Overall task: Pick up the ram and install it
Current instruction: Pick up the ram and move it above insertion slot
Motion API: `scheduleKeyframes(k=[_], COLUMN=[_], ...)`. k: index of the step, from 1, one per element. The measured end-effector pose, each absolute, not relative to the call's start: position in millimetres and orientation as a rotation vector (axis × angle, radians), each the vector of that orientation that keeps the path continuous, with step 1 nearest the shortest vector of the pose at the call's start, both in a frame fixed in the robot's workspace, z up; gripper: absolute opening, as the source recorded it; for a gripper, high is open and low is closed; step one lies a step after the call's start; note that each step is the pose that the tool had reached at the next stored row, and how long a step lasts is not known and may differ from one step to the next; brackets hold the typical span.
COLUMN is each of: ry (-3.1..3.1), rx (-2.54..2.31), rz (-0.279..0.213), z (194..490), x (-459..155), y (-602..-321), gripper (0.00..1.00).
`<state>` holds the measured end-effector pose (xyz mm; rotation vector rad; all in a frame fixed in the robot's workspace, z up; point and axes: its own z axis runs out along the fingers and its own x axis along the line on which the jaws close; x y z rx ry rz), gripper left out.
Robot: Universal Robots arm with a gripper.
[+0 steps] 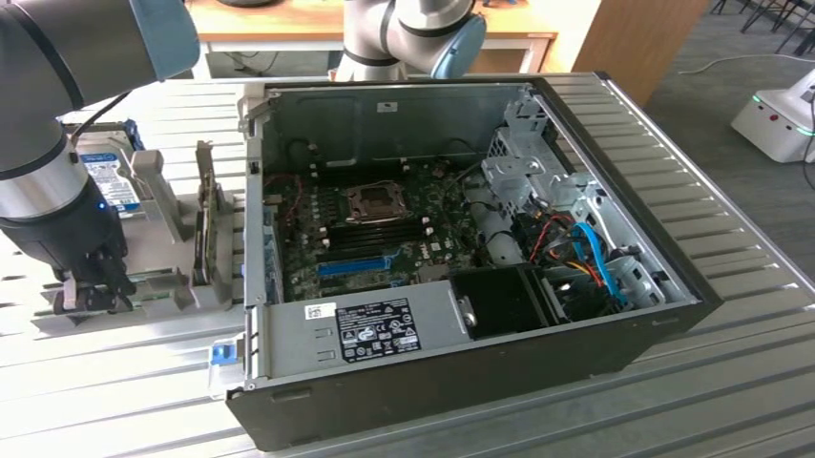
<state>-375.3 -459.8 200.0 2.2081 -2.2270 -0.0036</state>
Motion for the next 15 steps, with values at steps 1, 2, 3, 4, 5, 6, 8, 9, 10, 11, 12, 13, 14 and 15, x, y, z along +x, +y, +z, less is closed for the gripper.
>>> scheduleKeyframes(k=[1, 2, 3, 4, 5, 6, 8, 9, 10, 11, 12, 13, 14, 15], ry=[-2.227, -2.227, -2.227, -2.227, -2.227, -2.227, -2.227, -2.227, -2.227, -2.227, -2.227, -2.227, -2.227, -2.227], rx=[2.208, 2.208, 2.208, 2.208, 2.208, 2.208, 2.208, 2.208, 2.208, 2.208, 2.208, 2.208, 2.208, 2.208], rz=[-0.004, -0.004, -0.004, -0.003, -0.004, -0.004, -0.004, -0.004, -0.004, -0.003, -0.003, -0.004, -0.003, -0.004], z=[200.0, 200.0, 200.1, 200.1, 200.1, 200.1, 200.1, 200.1, 200.1, 200.0, 200.0, 200.1, 200.0, 200.1], x=[-375.3, -375.3, -375.3, -375.3, -375.3, -375.3, -375.4, -375.4, -375.4, -375.3, -375.1, -375.0, -374.8, -374.6], y=[-459.8, -459.8, -459.8, -459.8, -459.8, -459.8, -459.8, -459.8, -459.8, -459.8, -459.8, -459.8, -459.8, -459.8], gripper=[0.29, 0.29, 0.27, 0.27, 0.2, 0.2, 0.2, 0.2, 0.2, 0.2, 0.2, 0.2, 0.2, 0.2])
